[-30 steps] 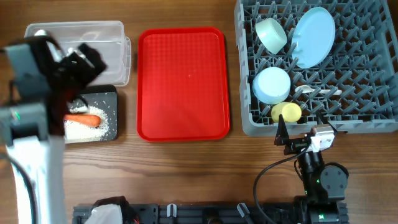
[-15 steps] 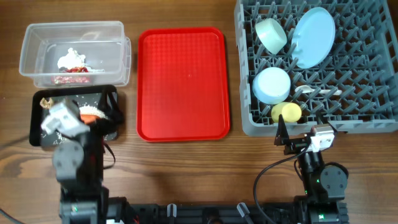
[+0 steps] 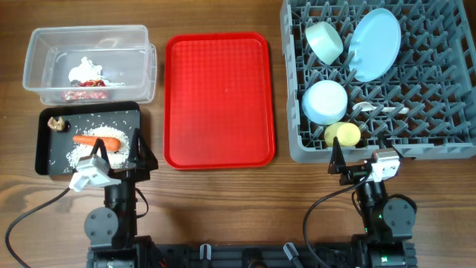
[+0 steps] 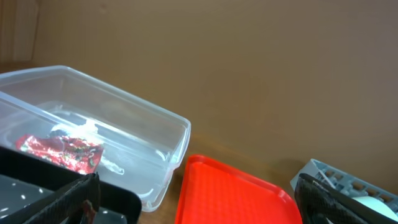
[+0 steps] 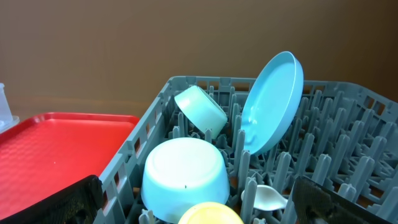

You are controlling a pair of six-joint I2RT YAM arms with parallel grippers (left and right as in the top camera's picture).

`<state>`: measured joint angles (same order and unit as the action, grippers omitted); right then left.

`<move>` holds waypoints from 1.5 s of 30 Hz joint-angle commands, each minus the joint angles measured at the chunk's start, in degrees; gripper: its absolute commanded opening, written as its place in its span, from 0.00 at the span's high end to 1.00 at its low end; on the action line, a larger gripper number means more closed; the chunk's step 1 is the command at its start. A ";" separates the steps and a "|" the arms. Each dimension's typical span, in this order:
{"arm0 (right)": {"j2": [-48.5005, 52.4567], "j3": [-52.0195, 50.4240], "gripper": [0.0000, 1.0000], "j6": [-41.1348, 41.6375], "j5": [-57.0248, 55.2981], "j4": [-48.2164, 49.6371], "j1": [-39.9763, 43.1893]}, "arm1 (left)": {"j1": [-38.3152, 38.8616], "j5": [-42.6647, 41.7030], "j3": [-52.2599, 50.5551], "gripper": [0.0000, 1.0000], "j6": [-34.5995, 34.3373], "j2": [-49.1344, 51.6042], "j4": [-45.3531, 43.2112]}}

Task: Sort waste into correct bins and load items into the dishwasher rack

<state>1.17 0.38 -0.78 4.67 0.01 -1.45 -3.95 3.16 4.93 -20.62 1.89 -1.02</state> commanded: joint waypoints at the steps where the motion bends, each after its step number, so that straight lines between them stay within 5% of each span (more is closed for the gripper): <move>1: -0.35 -0.09 0.00 -0.57 0.24 0.28 0.24 | -0.35 0.98 -1.97 0.00 0.85 -1.73 -1.90; 45: -0.35 -0.09 0.00 -0.57 0.24 0.28 0.24 | -0.35 0.94 -4.61 0.00 0.31 -1.60 4.72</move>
<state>1.17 0.38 -0.80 4.69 0.01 -1.45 -3.95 3.36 0.51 -20.67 0.78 3.70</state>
